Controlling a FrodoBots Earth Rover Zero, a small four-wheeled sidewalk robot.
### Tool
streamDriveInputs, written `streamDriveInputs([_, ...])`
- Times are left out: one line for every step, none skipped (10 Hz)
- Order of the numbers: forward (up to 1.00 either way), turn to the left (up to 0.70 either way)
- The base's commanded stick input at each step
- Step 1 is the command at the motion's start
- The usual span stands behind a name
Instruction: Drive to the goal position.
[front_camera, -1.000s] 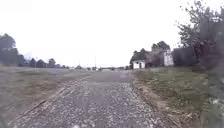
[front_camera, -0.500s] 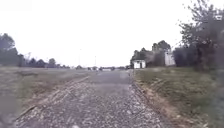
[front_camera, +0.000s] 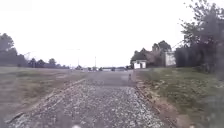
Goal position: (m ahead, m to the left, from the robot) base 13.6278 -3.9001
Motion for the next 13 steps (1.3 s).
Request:
streamDriveInputs([0.60,0.00])
streamDriveInputs([0.60,0.00])
streamDriveInputs([0.60,0.00])
streamDriveInputs([0.60,0.00])
streamDriveInputs([0.60,0.00])
streamDriveInputs([0.60,0.00])
streamDriveInputs([0.60,0.00])
streamDriveInputs([0.60,0.00])
streamDriveInputs([0.60,0.00])
streamDriveInputs([0.60,0.00])
streamDriveInputs([0.60,0.00])
streamDriveInputs([0.60,0.00])
streamDriveInputs([0.60,0.00])
